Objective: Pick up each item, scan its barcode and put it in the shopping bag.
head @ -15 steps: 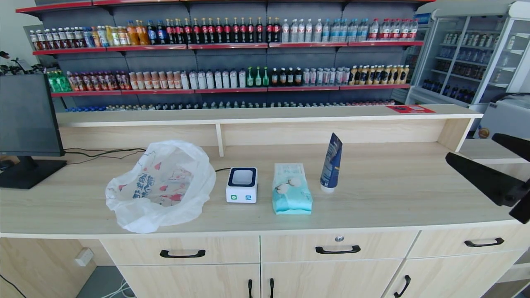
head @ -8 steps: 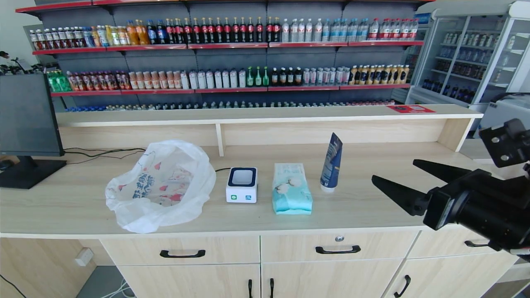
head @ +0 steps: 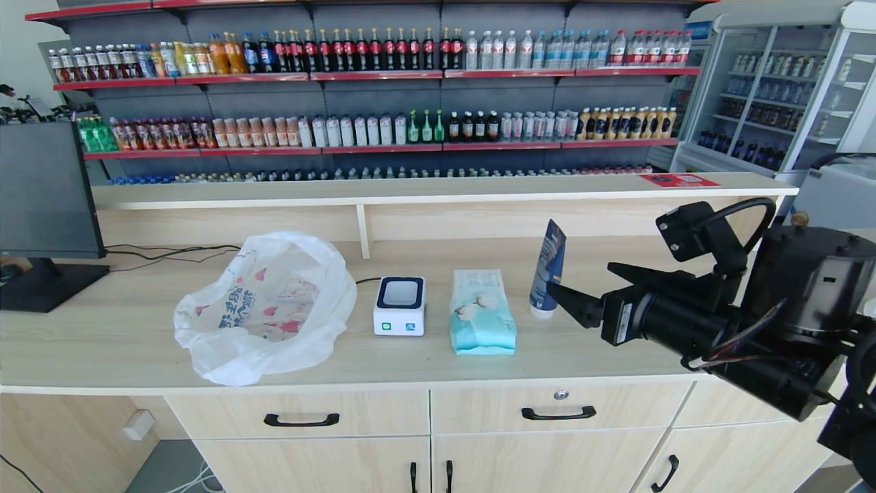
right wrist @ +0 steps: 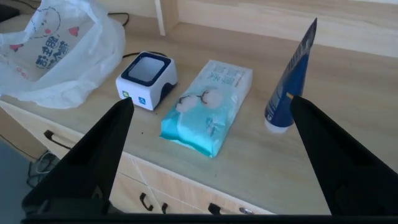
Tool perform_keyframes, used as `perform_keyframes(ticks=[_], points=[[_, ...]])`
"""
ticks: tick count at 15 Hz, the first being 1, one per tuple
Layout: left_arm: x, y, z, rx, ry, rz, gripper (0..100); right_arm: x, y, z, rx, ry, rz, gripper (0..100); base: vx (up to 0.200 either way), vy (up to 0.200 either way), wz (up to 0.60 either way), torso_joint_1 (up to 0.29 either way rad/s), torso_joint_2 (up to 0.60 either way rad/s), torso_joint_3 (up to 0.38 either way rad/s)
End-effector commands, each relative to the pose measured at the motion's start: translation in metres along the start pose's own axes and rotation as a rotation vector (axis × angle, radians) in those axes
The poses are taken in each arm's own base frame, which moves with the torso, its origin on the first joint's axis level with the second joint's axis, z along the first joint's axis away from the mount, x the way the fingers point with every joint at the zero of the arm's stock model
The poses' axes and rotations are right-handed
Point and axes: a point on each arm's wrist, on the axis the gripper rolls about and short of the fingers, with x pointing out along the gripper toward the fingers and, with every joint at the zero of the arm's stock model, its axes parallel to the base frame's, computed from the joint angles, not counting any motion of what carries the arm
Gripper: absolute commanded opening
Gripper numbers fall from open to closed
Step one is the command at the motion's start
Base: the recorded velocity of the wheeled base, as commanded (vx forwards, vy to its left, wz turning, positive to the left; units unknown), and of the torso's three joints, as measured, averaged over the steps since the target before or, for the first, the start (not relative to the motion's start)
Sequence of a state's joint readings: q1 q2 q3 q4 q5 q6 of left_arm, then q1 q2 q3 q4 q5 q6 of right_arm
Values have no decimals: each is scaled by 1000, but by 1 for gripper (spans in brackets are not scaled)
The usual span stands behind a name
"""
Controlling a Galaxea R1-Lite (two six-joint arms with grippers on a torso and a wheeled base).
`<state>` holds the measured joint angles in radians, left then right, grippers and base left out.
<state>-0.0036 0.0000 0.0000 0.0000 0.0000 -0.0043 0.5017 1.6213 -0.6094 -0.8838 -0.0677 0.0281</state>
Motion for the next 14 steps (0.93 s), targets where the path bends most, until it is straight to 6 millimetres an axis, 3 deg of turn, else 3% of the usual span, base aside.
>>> perform_keyframes(ticks=[1,3,5,10,14], points=[[0,0,0,0,0,1,0,48,11,-6,26,7,-17,100,0,0,0,0,0,0],[0,0,0,0,0,1,0,72,32,5,119,-15,-67,100,0,0,0,0,0,0],[0,0,0,0,0,1,0,78,42,1,120,17,-49,100,0,0,0,0,0,0],[0,0,0,1,0,1,0,88,44,-14,126,59,-54,100,0,0,0,0,0,0],[0,0,0,1,0,1,0,80,47,-30,123,73,-48,100,0,0,0,0,0,0]])
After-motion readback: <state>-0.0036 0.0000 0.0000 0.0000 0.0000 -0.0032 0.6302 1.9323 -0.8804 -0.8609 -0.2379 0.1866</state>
